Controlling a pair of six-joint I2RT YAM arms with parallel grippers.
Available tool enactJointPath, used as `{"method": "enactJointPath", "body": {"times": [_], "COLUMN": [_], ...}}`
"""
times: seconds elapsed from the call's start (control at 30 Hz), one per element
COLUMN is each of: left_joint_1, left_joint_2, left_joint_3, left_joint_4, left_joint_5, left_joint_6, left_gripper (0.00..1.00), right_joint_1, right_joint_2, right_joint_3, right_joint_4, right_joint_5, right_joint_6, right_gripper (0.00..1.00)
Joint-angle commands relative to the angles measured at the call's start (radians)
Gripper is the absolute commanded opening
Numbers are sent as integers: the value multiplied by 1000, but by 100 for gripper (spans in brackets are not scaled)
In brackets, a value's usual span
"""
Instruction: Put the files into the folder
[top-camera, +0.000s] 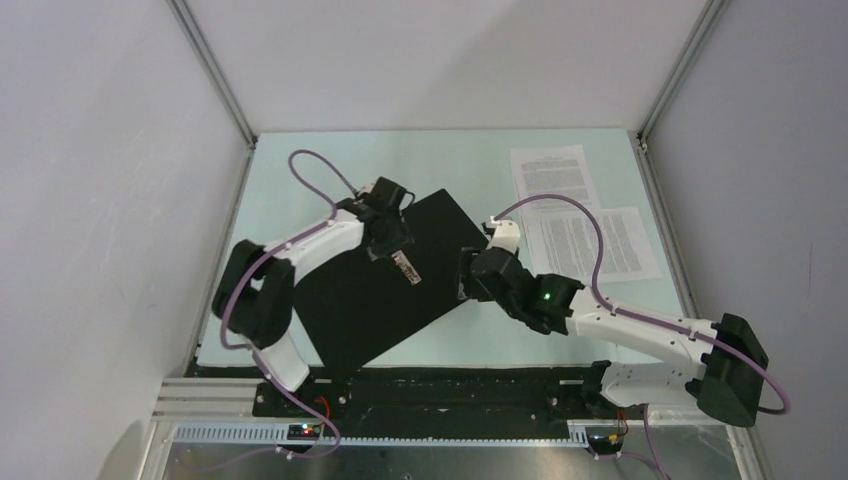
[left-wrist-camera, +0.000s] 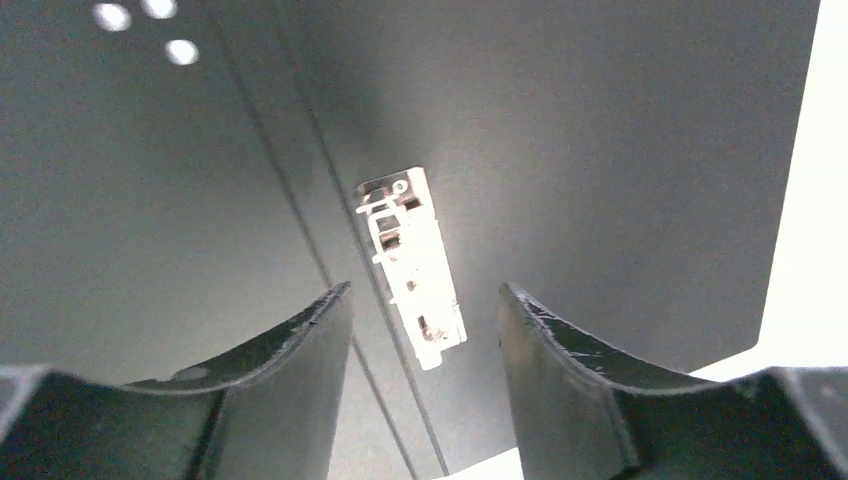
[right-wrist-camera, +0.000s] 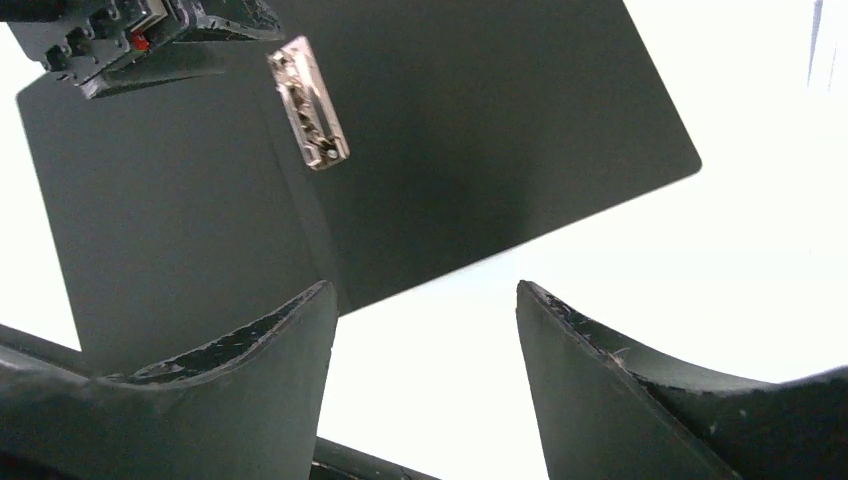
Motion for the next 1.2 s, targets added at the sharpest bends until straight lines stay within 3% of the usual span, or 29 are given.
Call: {"method": "enactJointPath", "body": {"times": [0.0, 0.2, 0.57, 0.8, 0.9, 1.17], "left_joint_1": [-30, -31, -33, -32, -36, -75], "left_joint_2": [89, 140, 56, 98, 112, 59], "left_joint_3": [54, 22, -101, -88, -74, -134], "left_joint_4": [64, 93, 106, 108, 109, 106], "left_joint_5": [-23, 12, -1, 21, 38, 121], "left_joint_6": [-37, -15, 15, 30, 87, 261], "left_gripper": [57, 43, 41, 26, 15, 1], "right_joint_1": [-61, -157, -239, -243, -244, -211], "right_joint_2": [-58, -109, -139, -169, -185, -197], "right_joint_3": [-36, -101, -145, -145, -146, -145], "right_joint_4": [-45, -27, -22, -71, -89, -126], "right_joint_5": [-86, -157, -233, -224, -230, -221], "right_joint_6": [32, 4, -21, -11, 3, 36], "right_gripper": [70, 71, 70, 70, 70, 70]}}
